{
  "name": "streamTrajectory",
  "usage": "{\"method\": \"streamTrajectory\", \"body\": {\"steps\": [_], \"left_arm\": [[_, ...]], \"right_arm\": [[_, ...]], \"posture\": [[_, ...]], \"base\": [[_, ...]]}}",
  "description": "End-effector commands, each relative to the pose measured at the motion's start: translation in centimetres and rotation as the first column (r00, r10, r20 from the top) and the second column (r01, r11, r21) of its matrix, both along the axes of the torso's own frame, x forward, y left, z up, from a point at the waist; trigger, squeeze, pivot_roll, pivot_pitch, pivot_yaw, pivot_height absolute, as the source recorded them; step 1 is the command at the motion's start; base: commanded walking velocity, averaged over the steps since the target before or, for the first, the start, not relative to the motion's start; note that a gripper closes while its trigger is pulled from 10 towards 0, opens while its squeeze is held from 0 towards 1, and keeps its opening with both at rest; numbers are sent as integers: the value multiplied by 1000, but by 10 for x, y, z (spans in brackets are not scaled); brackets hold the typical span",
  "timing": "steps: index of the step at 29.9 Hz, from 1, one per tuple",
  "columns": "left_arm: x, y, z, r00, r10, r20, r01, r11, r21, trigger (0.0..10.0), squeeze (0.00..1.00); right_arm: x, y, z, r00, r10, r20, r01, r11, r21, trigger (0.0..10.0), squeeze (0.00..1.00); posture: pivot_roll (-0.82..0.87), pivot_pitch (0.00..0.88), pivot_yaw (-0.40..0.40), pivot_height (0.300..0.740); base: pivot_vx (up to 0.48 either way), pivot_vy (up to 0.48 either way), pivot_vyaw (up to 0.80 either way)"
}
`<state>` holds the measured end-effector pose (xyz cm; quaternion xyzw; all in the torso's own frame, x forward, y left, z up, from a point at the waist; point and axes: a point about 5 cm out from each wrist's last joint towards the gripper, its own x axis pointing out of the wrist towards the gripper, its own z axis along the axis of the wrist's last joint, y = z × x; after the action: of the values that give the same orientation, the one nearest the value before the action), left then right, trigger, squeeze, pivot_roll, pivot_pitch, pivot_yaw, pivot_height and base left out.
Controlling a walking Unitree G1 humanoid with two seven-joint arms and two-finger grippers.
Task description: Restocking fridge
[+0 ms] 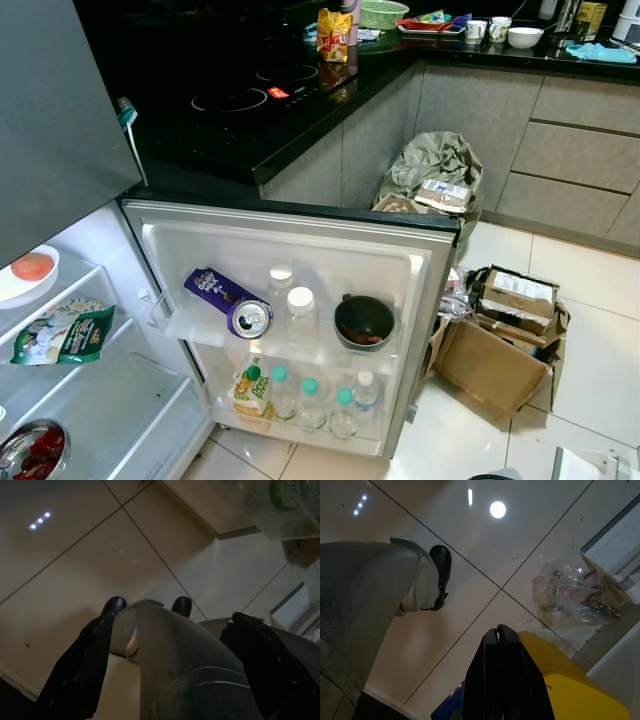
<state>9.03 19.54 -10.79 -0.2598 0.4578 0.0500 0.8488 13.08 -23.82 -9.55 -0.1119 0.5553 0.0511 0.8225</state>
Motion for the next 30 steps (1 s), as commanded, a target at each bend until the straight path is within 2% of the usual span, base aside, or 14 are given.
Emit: {"method": "streamTrajectory", "body": {"steps": [1,10,12,14,18,22,24,30], "left_arm": [[-6,-6,-3,995,-84,-63,85,996,12,10000,0],[-9,-7,-4,991,-107,-80,108,994,9,10000,0],[-18,-12,-7,960,-248,-134,254,966,38,10000,0],[-21,-14,-8,947,-284,-150,294,955,45,10000,0],[-23,-15,-9,940,-299,-161,312,948,57,10000,0],[-12,-14,-7,955,-267,-132,280,956,90,10000,0],[-12,-14,-7,955,-267,-132,280,956,90,10000,0],[-2,-14,-4,959,-272,-81,279,956,91,10000,0]], "right_arm": [[2,-1,1,1000,7,-3,-7,1000,-7,10000,0],[2,-1,1,1000,14,-5,-14,1000,-7,10000,0],[1,0,0,1000,22,-11,-22,1000,-10,10000,0],[0,0,0,1000,24,-14,-24,1000,-10,10000,0],[-2,1,-1,1000,26,-18,-26,1000,-10,10000,0],[-8,1,-3,997,55,-48,-56,998,-16,10000,0],[-8,1,-3,997,55,-48,-56,998,-16,10000,0],[4,1,1,998,65,-21,-65,998,-23,10000,0]], "posture": [[-102,0,-11,740],[-97,0,-13,740],[-96,0,-9,740],[-99,0,-5,740],[-88,0,-14,740],[-65,0,-22,740],[-65,0,-22,740],[-58,0,-9,740]], "base": [[0,0,0],[0,0,0],[0,0,0],[0,0,0],[0,0,0],[0,0,0],[0,0,0],[0,0,0]]}}
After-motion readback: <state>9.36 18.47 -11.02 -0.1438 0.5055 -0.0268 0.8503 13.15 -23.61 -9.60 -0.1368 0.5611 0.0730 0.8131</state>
